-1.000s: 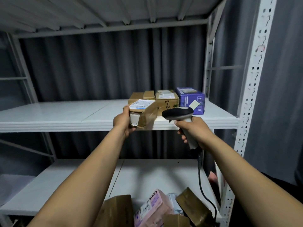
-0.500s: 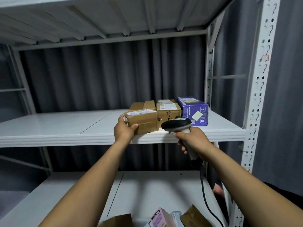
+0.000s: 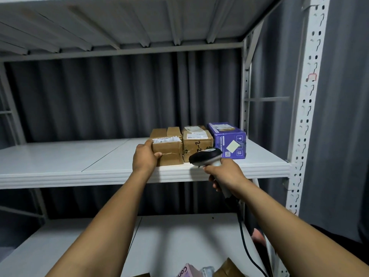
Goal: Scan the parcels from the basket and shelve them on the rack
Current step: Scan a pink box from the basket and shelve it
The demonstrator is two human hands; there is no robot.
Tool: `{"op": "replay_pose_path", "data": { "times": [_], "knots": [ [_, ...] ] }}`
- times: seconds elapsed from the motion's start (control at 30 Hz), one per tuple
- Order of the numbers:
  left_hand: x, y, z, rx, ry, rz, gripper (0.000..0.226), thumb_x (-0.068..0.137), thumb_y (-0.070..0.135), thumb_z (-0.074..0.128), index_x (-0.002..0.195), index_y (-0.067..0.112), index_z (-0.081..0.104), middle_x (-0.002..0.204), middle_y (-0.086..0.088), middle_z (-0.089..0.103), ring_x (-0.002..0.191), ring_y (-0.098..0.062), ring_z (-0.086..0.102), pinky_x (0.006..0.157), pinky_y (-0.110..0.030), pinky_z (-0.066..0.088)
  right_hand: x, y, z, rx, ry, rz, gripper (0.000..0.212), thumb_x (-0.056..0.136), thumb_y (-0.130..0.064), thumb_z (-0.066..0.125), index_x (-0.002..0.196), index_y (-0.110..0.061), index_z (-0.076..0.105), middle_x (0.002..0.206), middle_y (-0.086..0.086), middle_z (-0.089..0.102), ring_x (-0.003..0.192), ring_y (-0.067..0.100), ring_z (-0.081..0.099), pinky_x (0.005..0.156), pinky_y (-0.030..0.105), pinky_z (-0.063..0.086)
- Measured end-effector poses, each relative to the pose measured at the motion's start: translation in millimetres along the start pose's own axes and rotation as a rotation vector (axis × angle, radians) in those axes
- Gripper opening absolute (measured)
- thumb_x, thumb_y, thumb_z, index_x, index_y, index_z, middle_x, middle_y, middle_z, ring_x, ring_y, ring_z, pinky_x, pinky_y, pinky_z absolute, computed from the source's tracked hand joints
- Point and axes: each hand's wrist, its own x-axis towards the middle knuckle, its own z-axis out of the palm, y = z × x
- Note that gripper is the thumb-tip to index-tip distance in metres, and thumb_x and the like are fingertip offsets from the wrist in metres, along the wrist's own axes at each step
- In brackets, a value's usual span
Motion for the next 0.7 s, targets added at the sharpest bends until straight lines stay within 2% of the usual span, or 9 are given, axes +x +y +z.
{"op": "replay_pose_path", "data": {
  "times": [0.13, 0.23, 0.3, 0.43, 0.6, 0.7],
  "knots": [
    [0, -1, -2, 0.055, -0.044, -0.016, 0.057, 0.085, 0.027, 0.071, 0.137, 0.019, 0.048, 0.124, -0.015, 0.053, 0.114, -0.034, 0.053, 0.098, -0.038, 0.043, -6, -1, -3, -0.014, -0.018, -0.01, 0.023, 0.086, -0.021, 0.068, 0.097, -0.003, 0.061, 0.065, 0.011, 0.061, 0.046, 0.022, 0.052, 0.045, 0.027, 0.044],
    [-12, -3, -8, 0.096, -0.044, -0.005, 0.062, 0.083, 0.026, 0.072, 0.138, 0.021, 0.046, 0.133, -0.015, 0.044, 0.123, -0.035, 0.046, 0.102, -0.041, 0.042, -18, -2, -6, -0.02, -0.025, -0.027, 0.014, 0.086, -0.018, 0.067, 0.089, -0.006, 0.062, 0.062, 0.011, 0.059, 0.045, 0.021, 0.051, 0.044, 0.027, 0.044],
    [-27, -3, -12, 0.147, -0.034, 0.021, 0.061, 0.085, 0.023, 0.069, 0.14, 0.021, 0.043, 0.143, -0.015, 0.036, 0.13, -0.035, 0.037, 0.104, -0.041, 0.038, -32, -1, -8, -0.016, -0.034, -0.026, 0.012, 0.087, -0.017, 0.065, 0.081, -0.007, 0.061, 0.061, 0.011, 0.057, 0.044, 0.02, 0.051, 0.044, 0.027, 0.044],
    [-78, -14, -10, 0.195, -0.072, 0.084, 0.053, 0.09, 0.022, 0.058, 0.141, 0.02, 0.042, 0.147, -0.015, 0.031, 0.134, -0.035, 0.031, 0.103, -0.04, 0.037, -68, 16, -6, -0.046, -0.074, 0.019, 0.014, 0.087, -0.016, 0.066, 0.076, -0.009, 0.06, 0.061, 0.01, 0.056, 0.044, 0.019, 0.05, 0.043, 0.025, 0.043],
    [-160, -55, 12, 0.284, -0.291, 0.119, 0.058, 0.087, 0.021, 0.066, 0.141, 0.019, 0.045, 0.149, -0.013, 0.033, 0.133, -0.035, 0.034, 0.108, -0.038, 0.034, -112, 59, 1, -0.159, -0.128, 0.097, 0.012, 0.085, -0.016, 0.069, 0.085, -0.005, 0.064, 0.062, 0.009, 0.06, 0.044, 0.02, 0.05, 0.042, 0.026, 0.042],
    [-208, -82, 34, 0.321, -0.442, 0.114, 0.06, 0.086, 0.025, 0.066, 0.142, 0.02, 0.044, 0.147, -0.012, 0.037, 0.132, -0.033, 0.038, 0.108, -0.036, 0.035, -136, 89, 3, -0.256, -0.168, 0.128, 0.01, 0.084, -0.019, 0.07, 0.083, -0.01, 0.065, 0.067, 0.007, 0.066, 0.042, 0.016, 0.053, 0.044, 0.026, 0.045]
  ]
}}
